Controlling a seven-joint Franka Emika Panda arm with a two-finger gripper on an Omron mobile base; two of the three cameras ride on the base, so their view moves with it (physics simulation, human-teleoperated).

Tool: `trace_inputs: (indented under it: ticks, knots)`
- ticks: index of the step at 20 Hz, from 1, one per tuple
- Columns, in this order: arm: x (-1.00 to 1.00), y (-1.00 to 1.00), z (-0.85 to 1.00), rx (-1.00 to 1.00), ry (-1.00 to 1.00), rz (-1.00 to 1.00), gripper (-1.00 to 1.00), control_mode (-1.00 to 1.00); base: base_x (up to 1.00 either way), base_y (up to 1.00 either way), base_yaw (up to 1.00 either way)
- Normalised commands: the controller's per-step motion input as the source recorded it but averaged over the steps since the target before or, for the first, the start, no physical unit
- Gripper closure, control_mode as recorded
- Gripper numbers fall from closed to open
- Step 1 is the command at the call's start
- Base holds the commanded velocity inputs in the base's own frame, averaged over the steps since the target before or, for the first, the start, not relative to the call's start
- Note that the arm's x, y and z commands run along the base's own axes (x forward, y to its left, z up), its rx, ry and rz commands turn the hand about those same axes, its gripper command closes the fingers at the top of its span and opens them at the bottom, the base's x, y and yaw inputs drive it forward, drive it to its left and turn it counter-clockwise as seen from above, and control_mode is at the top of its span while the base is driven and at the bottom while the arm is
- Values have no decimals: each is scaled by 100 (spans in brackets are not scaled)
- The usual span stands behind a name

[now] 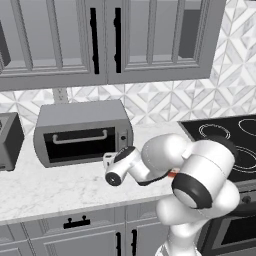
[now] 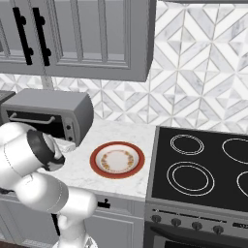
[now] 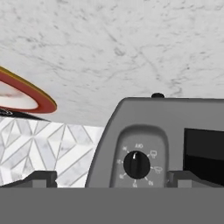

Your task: Pick up the kebab skewer and baguette bread, and place them inside the toaster oven. Close the toaster oven door and start by setting the timer.

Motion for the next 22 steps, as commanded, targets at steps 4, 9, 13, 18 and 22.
trace_inputs:
  ticks: [4, 9, 13, 18, 22]
  knots:
    - [8, 0, 0, 0, 0, 5, -100, -100, 0, 0, 0]
    - [9, 0, -1, 0, 0, 6, -100, -100, 0, 0, 0]
    - [6, 0, -1, 0, 0, 5, -100, -100, 0, 0, 0]
    - [0, 0, -3, 0, 0, 4, -100, -100, 0, 0, 0]
    - [0, 0, -2, 0, 0, 2, -100, -100, 0, 0, 0]
